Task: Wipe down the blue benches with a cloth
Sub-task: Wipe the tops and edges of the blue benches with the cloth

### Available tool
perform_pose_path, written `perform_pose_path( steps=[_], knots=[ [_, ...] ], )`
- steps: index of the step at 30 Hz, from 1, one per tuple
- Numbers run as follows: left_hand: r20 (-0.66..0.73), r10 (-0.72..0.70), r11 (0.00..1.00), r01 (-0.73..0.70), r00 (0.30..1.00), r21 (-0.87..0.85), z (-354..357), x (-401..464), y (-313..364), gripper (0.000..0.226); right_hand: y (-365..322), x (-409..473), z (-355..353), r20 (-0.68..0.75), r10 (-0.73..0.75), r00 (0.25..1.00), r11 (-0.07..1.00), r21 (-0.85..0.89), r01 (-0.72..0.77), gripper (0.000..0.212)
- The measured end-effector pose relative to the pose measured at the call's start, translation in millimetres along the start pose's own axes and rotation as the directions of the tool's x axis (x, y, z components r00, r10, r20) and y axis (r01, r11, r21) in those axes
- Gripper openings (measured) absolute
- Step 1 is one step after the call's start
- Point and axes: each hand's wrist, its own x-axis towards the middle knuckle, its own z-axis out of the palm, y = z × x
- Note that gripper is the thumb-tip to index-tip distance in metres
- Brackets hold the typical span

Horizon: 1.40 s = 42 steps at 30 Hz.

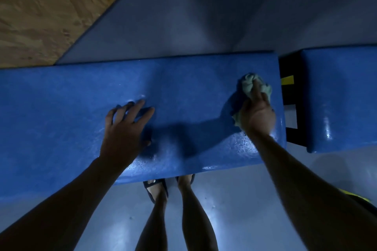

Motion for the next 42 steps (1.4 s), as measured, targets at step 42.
perform_pose_path(
  steps=[42],
  knots=[
    [0.091, -0.094, 0.995, 0.09, 0.991, 0.041, 5, 8, 2, 0.102, -161, -2, 40, 0.183, -0.27, 0.945, 0.959, 0.134, 0.248, 0.041]
  ],
)
